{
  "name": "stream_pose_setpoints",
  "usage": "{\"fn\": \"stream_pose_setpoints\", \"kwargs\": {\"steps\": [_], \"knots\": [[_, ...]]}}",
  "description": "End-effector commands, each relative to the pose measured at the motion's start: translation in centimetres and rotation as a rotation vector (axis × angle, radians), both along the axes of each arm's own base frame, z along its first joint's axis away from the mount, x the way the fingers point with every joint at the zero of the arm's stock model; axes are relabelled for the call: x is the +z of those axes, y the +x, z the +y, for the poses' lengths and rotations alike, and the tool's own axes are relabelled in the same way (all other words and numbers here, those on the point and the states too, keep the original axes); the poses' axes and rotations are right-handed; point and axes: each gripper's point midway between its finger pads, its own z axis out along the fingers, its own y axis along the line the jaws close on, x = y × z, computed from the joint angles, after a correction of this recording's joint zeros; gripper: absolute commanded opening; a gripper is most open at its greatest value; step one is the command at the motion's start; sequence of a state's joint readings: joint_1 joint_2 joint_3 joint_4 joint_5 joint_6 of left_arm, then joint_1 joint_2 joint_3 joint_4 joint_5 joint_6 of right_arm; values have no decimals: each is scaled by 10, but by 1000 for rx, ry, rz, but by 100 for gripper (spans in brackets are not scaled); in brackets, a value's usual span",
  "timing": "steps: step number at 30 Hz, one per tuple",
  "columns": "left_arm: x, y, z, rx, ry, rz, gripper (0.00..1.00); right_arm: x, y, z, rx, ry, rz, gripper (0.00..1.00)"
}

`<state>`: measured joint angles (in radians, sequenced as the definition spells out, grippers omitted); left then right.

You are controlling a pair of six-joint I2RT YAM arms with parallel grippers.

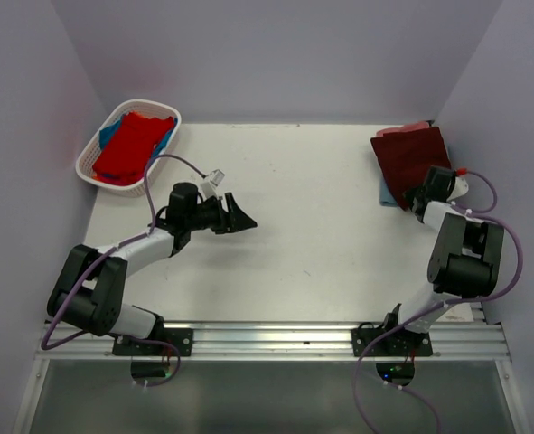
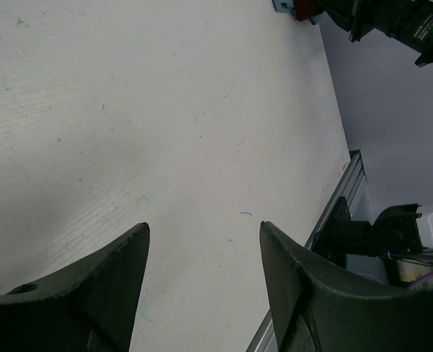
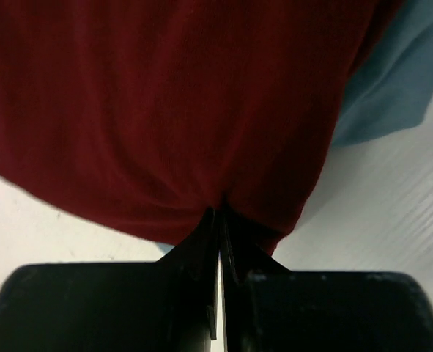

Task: Fold and stack the t-shirts
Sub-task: Put the neatly folded tshirt into the corner of the board with the right arm

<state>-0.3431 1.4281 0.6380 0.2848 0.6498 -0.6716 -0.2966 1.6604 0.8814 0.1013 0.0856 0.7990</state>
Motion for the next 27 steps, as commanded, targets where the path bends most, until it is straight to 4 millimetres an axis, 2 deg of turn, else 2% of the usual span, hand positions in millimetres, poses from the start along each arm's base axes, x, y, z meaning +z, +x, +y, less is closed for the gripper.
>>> {"fn": "stream_pose_setpoints", "kwargs": {"steps": [1,3,5,8,9,10,11,13,14,15,16,17,18,19,20,22,23,24,25,26,27], "knots": [[8,1,-3,-3,-31,-49,65,10,5,-39,-206,-109,-22,0],[5,1,-2,-3,-29,-43,64,4,-5,-46,-249,-129,39,0],[4,1,-2,2,-27,-40,64,-3,-7,-49,-258,-138,67,0],[4,4,-3,3,-28,-36,63,-15,-6,-32,-176,-76,124,0],[6,3,-3,2,-27,-39,63,-9,-1,-27,-145,-64,79,0],[8,4,-3,5,-27,-43,62,17,4,-15,-90,-37,-12,0],[10,5,-2,4,-25,-51,62,30,4,-7,-57,-32,-69,0],[19,9,1,23,1,-88,63,53,-3,15,43,-52,-201,0],[21,13,5,49,19,-106,65,93,-8,37,130,-67,-302,0],[31,14,8,63,29,-131,70,96,-17,50,204,-99,-294,0],[33,20,14,101,64,-162,73,109,-21,77,342,-142,-311,12],[36,23,18,123,82,-180,75,120,-29,91,409,-163,-319,24],[44,22,25,151,104,-199,77,129,-43,106,478,-184,-313,30],[45,24,32,172,141,-229,78,132,-51,131,578,-202,-313,34],[54,25,44,237,176,-270,78,124,-65,141,662,-230,-255,42],[58,23,59,300,217,-316,84,127,-78,153,717,-270,-240,48],[76,22,70,363,215,-382,90,121,-86,168,769,-278,-228,51],[84,20,73,389,210,-416,98,121,-90,169,769,-290,-224,59],[85,13,72,392,207,-437,100,126,-94,175,785,-297,-248,64],[102,9,77,428,185,-495,100,127,-97,182,819,-303,-260,69],[107,6,80,443,179,-513,100,129,-100,189,846,-300,-271,82]]}}
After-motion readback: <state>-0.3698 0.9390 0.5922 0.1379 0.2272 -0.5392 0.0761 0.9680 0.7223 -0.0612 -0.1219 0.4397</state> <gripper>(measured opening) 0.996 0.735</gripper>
